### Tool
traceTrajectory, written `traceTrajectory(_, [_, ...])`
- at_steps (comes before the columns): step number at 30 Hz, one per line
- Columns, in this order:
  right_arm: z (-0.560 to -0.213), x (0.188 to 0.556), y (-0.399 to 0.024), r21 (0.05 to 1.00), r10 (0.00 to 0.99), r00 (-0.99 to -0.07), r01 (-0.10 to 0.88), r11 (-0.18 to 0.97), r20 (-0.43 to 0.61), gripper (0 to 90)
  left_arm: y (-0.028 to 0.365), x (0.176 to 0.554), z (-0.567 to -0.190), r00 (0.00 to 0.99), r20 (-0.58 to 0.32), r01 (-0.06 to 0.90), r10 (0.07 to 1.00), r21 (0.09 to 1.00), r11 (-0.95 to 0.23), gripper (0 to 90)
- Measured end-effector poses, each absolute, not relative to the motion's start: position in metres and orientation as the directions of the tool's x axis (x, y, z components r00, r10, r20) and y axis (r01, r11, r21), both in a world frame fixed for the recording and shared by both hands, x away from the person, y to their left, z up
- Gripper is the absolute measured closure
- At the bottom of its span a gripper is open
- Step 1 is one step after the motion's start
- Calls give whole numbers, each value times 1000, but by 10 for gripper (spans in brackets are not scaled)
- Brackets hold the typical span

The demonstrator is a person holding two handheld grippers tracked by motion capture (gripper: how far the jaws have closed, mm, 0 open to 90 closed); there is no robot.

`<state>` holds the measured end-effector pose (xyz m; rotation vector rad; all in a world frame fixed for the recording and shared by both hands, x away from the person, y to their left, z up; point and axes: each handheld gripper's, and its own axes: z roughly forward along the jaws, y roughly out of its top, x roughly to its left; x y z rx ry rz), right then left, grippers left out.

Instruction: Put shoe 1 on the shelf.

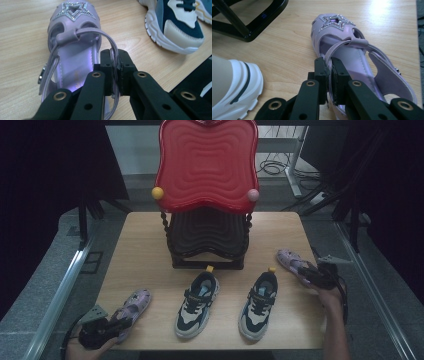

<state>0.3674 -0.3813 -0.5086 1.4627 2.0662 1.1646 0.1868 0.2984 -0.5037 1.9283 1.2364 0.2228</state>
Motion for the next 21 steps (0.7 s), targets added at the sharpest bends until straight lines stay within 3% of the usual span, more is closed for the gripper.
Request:
traceTrajectory(9, [-491,360,-381,820,924,-367,558,127,107,853,314,197,-494,472,-334,657,816,750,-73,859])
traceTrajectory(13, [-486,356,-383,839,915,-374,538,78,154,852,319,199,-492,463,-373,650,804,759,-23,857])
traceTrajectory(21, [-482,351,-383,849,911,-374,525,52,175,852,316,206,-474,478,-349,612,806,791,-21,857])
